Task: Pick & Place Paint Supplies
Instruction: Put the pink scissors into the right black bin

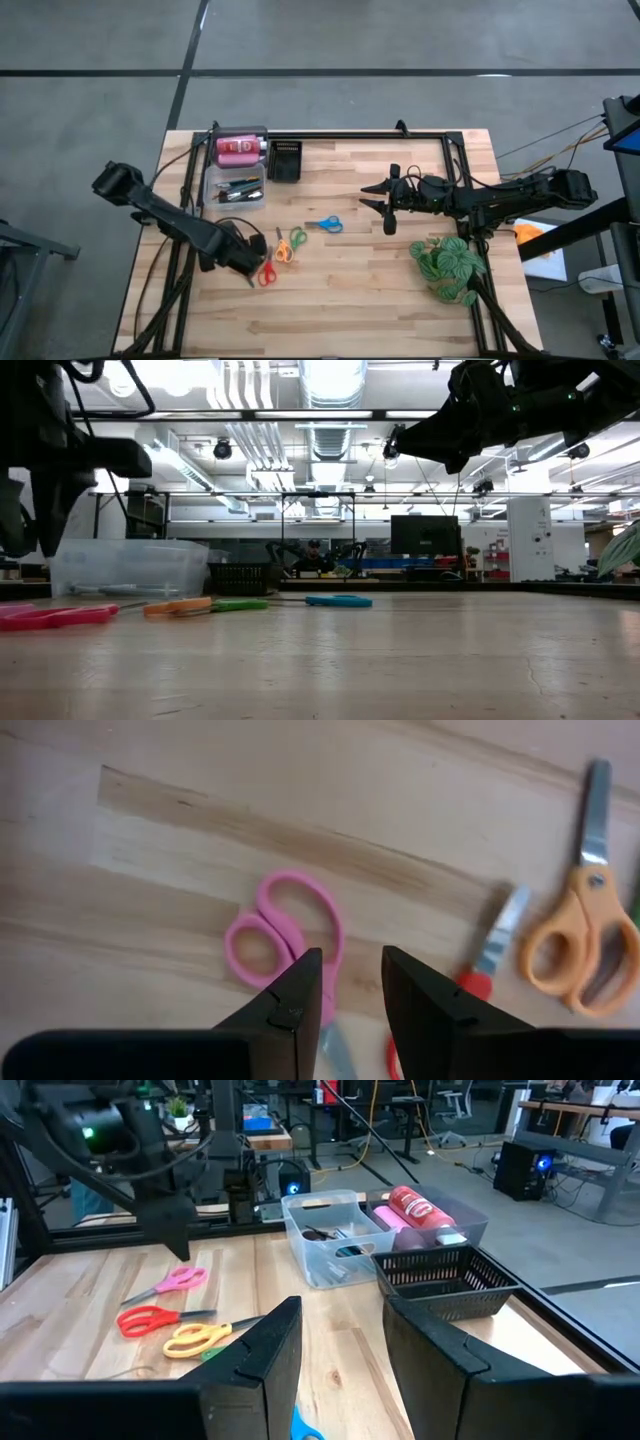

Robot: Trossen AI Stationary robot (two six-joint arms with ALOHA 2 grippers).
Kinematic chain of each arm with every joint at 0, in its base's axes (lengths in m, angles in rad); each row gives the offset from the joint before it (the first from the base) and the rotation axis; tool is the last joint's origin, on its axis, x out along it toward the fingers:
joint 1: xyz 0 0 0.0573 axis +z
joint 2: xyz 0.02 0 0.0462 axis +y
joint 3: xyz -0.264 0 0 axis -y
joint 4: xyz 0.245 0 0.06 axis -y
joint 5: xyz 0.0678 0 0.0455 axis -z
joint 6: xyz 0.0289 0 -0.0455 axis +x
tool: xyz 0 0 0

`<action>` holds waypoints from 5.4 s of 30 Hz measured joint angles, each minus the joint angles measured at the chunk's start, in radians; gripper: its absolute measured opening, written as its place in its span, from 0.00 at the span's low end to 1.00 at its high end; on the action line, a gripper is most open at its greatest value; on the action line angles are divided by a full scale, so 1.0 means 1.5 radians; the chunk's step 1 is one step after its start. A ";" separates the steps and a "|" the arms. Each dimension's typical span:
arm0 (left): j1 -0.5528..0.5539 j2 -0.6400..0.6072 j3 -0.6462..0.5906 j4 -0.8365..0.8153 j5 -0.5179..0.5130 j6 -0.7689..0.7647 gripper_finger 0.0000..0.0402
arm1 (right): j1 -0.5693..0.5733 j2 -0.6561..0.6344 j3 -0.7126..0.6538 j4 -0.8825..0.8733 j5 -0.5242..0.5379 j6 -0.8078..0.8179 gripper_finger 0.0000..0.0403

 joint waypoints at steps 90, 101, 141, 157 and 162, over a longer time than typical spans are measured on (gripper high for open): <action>0.401 -0.073 0.142 0.114 -0.201 0.683 0.00 | 0.000 0.000 0.000 0.000 0.000 -0.001 0.35; 0.600 -0.034 0.181 0.202 -0.086 0.927 0.00 | 0.000 0.000 0.000 0.000 0.000 -0.002 0.35; 0.711 0.326 0.365 0.219 -0.080 1.072 0.01 | 0.000 0.000 0.000 0.000 0.000 0.000 0.35; 0.711 0.360 0.362 0.214 -0.070 1.085 0.01 | 0.000 0.000 0.000 0.000 0.000 -0.001 0.35; 0.711 0.360 0.362 0.214 -0.070 1.084 0.08 | 0.000 0.000 0.000 0.000 0.000 -0.002 0.35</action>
